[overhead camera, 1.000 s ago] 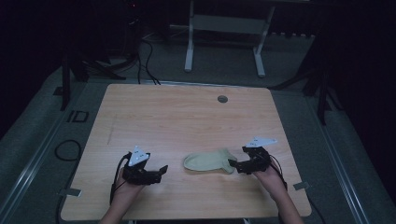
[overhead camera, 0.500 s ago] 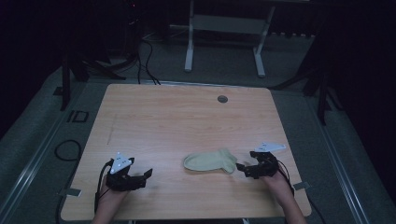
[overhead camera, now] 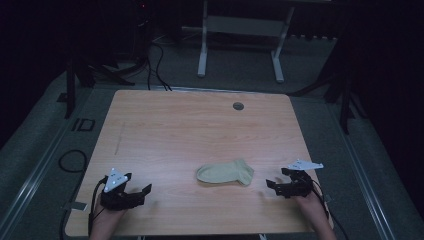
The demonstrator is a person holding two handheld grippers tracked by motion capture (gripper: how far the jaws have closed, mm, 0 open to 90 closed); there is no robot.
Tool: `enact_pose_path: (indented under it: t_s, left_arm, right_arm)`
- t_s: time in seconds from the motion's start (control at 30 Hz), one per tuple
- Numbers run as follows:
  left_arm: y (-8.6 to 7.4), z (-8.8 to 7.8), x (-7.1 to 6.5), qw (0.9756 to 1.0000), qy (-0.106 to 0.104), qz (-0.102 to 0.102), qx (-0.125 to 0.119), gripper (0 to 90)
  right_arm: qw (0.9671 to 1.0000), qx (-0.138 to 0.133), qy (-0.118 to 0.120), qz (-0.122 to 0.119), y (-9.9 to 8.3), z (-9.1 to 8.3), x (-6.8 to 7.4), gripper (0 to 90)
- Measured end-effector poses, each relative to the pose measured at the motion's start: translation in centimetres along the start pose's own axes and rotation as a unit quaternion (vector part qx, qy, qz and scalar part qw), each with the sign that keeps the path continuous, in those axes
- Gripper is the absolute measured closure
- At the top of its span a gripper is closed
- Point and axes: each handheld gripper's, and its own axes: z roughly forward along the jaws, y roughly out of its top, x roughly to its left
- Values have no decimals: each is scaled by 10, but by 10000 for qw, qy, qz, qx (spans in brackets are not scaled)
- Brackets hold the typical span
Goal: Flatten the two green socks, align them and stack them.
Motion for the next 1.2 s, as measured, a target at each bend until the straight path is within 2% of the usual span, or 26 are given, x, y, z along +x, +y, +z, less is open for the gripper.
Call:
enact_pose_path:
  t_s: [0.27, 0.43, 0.63, 0.67, 0.73, 0.87, 0.93, 1.0, 1.1, 1.2]
  left_arm:
    - [-13, -14, 9, 9998, 165, -61, -47, 140]
    - [-18, -24, 14, 9997, 146, -127, -155, 140]
    - [-25, -35, 17, 9993, 334, -109, -108, 140]
    - [-28, -39, 19, 9990, 425, -141, -84, 140]
    - [-32, -42, 22, 9983, 527, -203, -105, 139]
    - [-37, -49, 28, 9972, 657, -313, -180, 139]
    - [-39, -51, 31, 9966, 713, -365, -203, 139]
    - [-41, -54, 34, 9962, 732, -423, -224, 139]
    - [-44, -55, 35, 9954, 891, -290, -189, 140]
    - [-46, -57, 39, 9944, 958, -405, -170, 140]
  right_arm:
    - [9995, -63, -198, 230, -17, -15, -11, 134]
    - [9985, -79, -380, 373, -34, -27, -15, 136]
    - [9977, -122, -491, 459, -48, -37, -18, 136]
    - [9973, -166, -512, 493, -50, -39, -19, 135]
    - [9958, -275, -627, 600, -55, -46, -20, 136]
    - [9940, -269, -819, 671, -62, -52, -21, 136]
    - [9918, -288, -992, 747, -68, -57, -23, 135]
    - [9904, -381, -1028, 845, -71, -59, -25, 135]
    - [9871, -359, -1281, 885, -73, -61, -28, 135]
    - [9837, -381, -1475, 960, -75, -62, -30, 135]
